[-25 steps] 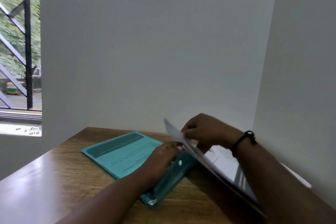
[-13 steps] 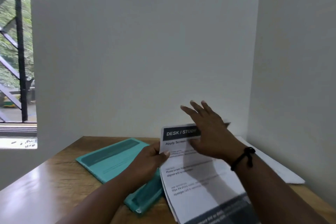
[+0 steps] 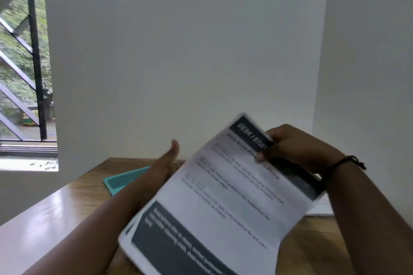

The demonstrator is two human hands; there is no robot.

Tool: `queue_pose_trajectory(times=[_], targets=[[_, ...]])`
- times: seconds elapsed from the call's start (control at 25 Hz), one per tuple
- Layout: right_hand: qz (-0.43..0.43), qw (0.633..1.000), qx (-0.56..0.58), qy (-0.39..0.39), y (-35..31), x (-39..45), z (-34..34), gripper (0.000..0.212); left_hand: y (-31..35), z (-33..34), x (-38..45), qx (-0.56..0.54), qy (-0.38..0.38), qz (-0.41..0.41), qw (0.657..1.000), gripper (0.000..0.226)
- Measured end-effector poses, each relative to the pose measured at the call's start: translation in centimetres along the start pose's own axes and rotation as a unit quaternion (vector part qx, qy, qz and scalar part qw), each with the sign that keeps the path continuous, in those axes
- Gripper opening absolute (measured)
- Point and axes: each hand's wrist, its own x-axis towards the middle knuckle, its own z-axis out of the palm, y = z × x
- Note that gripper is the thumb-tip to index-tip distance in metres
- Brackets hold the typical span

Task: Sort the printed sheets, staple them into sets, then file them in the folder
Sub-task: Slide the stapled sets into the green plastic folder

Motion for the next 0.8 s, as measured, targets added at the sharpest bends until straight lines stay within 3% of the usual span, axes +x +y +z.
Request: queue_pose_trajectory(times=[0.08, 0.12, 0.16, 0.24, 0.32, 0.36, 0.4, 0.48, 0.56, 0.64, 0.72, 0.8], targets=[[0.001, 0.984, 0.167, 0.055, 1.2, -1.6, -2.5, 0.012, 0.2, -1.6, 0.5, -0.054, 0.08, -0.031, 0.995, 0.069], [-0.011, 0.966, 0.24, 0.097, 1.8, -2.1, -3.5, 0.01, -0.2, -1.6, 0.4, -0.042, 0.091, -0.037, 0.994, 0.05], [-0.022, 0.939, 0.316, 0.134, 2.3, -2.4, -4.1, 0.011, -0.5, -1.0, -0.1, -0.023, 0.062, -0.054, 0.996, 0.032], [-0.038, 0.859, 0.49, 0.142, 3.4, -2.0, -4.4, 0.011, -1.1, 0.7, -0.9, 0.091, -0.003, -0.109, 0.99, 0.023], [-0.013, 0.814, 0.562, 0.149, 3.8, -0.6, -3.0, 0.06, -1.6, 1.6, -0.4, 0.248, -0.008, -0.095, 0.964, 0.026], [0.016, 0.795, 0.589, 0.143, 3.9, 0.3, -2.0, 0.072, -1.7, 1.7, 0.0, 0.292, 0.017, -0.07, 0.954, 0.025], [0.05, 0.782, 0.605, 0.142, 4.2, 1.3, -0.8, 0.061, -1.4, 1.7, 0.1, 0.315, 0.047, -0.043, 0.947, 0.023], [0.127, 0.736, 0.645, 0.159, 3.9, 2.9, 2.1, 0.009, -1.5, 1.4, 0.3, 0.345, 0.076, 0.018, 0.935, 0.02], [0.202, 0.785, 0.568, 0.146, 4.8, 4.2, 5.0, 0.015, -1.9, 0.7, 0.5, 0.436, 0.068, 0.05, 0.896, 0.017], [0.213, 0.858, 0.45, 0.125, 6.2, 4.7, 7.0, 0.014, -2.0, 0.8, 0.4, 0.48, 0.018, 0.009, 0.877, 0.01], [0.197, 0.909, 0.362, 0.057, 6.8, 4.1, 7.5, 0.026, -2.0, 1.0, 0.3, 0.477, -0.029, -0.044, 0.877, 0.047], [0.185, 0.928, 0.324, -0.014, 7.1, 3.0, 7.0, 0.033, -2.3, 1.1, 0.4, 0.518, -0.028, -0.063, 0.852, 0.082]])
